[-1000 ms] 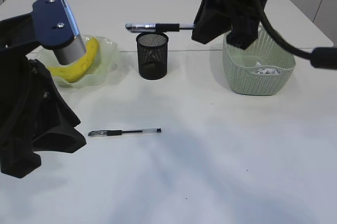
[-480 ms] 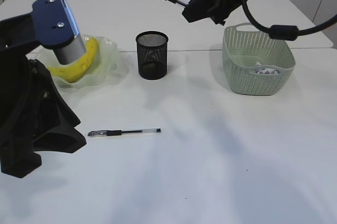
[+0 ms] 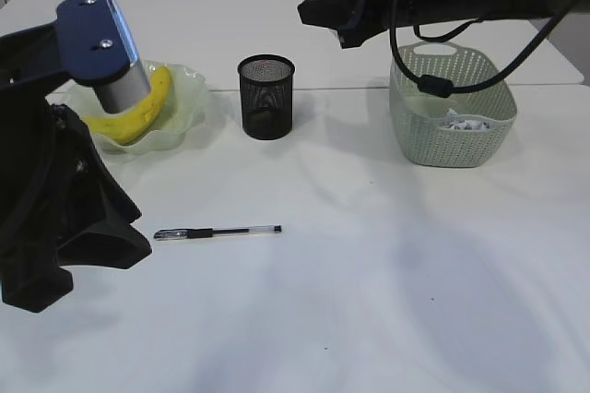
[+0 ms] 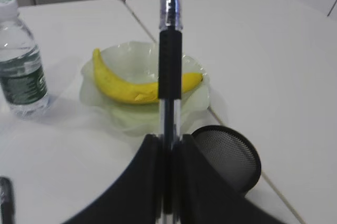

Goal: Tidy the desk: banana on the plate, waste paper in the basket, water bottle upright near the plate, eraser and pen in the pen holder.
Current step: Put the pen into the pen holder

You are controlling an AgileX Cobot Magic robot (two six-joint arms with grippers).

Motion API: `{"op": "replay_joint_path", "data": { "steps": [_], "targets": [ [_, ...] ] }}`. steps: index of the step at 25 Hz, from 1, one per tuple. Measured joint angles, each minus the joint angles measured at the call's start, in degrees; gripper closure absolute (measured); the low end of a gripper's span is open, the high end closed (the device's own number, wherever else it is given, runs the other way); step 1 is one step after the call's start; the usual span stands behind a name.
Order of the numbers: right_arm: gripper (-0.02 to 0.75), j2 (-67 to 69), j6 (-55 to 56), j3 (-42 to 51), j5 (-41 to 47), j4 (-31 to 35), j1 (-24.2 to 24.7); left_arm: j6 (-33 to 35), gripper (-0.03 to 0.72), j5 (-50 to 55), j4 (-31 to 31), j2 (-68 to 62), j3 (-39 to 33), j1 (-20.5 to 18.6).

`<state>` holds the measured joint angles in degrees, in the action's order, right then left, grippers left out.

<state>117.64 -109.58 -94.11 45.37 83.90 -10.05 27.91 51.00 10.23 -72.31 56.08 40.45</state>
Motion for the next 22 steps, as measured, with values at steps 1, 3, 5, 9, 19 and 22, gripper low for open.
{"op": "replay_joint_path", "data": {
  "steps": [1, 3, 5, 9, 19, 22],
  "targets": [
    [0.689, 1.29, -4.04, 0.0, 0.2, 3.92, 0.19, 0.0, 0.443, 0.0, 0.0, 0.0, 0.0, 0.0],
    [0.689, 4.05, -10.76, 0.0, 0.68, 12.27, 0.43, 0.0, 0.443, 0.0, 0.0, 0.0, 0.0, 0.0],
    [0.689, 6.87, -15.81, -0.12, 1.27, 15.88, 0.54, 0.0, 0.443, 0.0, 0.0, 0.0, 0.0, 0.0],
    [0.689, 12.28, -18.87, -3.16, 2.33, 17.52, 0.54, 0.0, 0.443, 0.0, 0.0, 0.0, 0.0, 0.0],
    [0.689, 21.43, -17.31, -19.64, 4.7, 17.75, 0.54, 0.0, 0.443, 0.0, 0.0, 0.0, 0.0, 0.0],
    [0.689, 23.03, -15.81, -23.41, 4.99, 17.75, 0.54, 0.0, 0.443, 0.0, 0.0, 0.0, 0.0, 0.0]
  ]
}}
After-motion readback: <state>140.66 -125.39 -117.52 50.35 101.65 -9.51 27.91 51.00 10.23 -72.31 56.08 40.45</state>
